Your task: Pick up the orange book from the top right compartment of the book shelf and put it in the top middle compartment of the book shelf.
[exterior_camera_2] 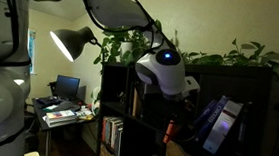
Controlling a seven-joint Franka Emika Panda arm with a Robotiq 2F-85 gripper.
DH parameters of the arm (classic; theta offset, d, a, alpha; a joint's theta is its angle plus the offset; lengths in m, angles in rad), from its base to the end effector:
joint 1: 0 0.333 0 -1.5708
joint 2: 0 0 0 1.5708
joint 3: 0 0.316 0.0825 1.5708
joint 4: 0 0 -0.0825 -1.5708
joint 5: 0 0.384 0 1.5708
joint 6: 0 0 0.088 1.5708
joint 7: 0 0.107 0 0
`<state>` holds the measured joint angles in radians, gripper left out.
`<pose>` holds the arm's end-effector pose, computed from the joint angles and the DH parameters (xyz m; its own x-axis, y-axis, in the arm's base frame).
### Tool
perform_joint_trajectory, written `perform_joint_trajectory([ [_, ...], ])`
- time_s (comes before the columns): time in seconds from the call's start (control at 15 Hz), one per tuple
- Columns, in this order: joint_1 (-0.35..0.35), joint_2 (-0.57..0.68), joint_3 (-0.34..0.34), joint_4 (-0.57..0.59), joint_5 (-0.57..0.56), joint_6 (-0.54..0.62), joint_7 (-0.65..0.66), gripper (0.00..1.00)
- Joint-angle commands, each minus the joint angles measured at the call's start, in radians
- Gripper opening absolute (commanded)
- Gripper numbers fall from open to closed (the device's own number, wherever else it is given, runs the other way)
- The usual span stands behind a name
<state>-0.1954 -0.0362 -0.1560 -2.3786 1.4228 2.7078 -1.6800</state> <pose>0.4608 -0.2057 0.3529 0.6863 0.0044 0.7273 0.1376 -0.9827 -0.1239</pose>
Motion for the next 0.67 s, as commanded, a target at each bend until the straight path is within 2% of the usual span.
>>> perform_joint_trajectory([
  [0.0, -0.009, -0.137, -0.008, -0.113, -0.034, -0.001, 0.002, 0.06],
  [0.6, -0.018, -0.355, -0.001, -0.311, -0.134, 0.007, 0.044, 0.07],
])
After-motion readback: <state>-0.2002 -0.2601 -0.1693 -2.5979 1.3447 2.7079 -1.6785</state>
